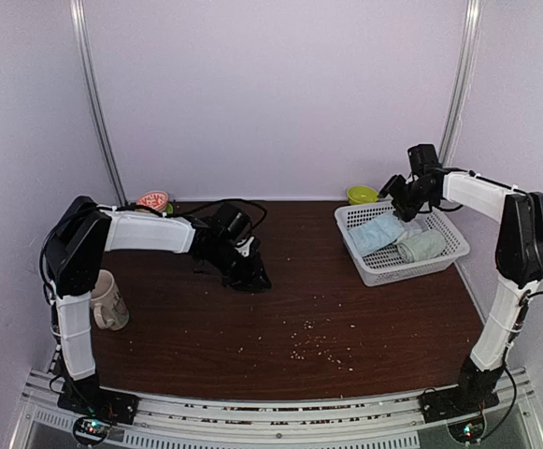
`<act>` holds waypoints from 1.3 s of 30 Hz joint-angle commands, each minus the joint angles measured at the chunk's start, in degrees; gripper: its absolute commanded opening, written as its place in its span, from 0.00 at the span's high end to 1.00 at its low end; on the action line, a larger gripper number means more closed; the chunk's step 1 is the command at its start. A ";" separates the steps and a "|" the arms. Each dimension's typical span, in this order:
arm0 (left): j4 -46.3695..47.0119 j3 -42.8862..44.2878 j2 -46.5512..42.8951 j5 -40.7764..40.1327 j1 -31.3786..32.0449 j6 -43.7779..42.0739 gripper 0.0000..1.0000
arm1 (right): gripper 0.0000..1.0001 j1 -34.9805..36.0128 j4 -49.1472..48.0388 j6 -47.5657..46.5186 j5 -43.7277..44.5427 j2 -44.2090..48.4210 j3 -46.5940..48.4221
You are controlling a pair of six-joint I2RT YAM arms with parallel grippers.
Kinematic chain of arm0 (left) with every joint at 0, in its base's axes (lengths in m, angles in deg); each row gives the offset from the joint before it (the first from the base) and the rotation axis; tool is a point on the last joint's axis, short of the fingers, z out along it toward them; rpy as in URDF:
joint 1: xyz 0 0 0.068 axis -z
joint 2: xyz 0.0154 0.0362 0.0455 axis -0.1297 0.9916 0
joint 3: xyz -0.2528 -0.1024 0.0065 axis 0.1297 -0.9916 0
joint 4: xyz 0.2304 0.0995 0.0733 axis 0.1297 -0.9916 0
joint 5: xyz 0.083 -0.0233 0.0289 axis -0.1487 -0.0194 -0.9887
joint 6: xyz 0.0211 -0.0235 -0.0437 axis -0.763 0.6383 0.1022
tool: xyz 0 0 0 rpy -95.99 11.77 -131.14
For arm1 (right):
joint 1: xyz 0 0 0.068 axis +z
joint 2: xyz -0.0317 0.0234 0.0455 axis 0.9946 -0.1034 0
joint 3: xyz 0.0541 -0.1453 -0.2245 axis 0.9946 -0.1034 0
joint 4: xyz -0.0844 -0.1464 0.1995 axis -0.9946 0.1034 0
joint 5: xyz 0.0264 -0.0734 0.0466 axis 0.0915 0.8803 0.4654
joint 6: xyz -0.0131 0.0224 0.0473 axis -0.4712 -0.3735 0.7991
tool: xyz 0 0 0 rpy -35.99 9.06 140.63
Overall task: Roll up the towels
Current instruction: Adjust the towel in the bin, then reset both arms
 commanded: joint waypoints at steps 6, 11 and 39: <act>-4.54 1.33 -7.27 -7.67 0.34 -7.57 0.75 | 0.32 2.28 -1.66 -13.49 5.11 22.16 -8.85; -7.78 0.25 -14.00 -19.78 0.34 -14.43 0.75 | 0.31 9.76 -5.56 -25.99 16.36 38.25 -21.81; -0.10 -20.40 -45.66 -26.94 -18.59 -16.52 0.29 | 0.06 5.59 -21.19 -7.30 20.41 41.63 -38.99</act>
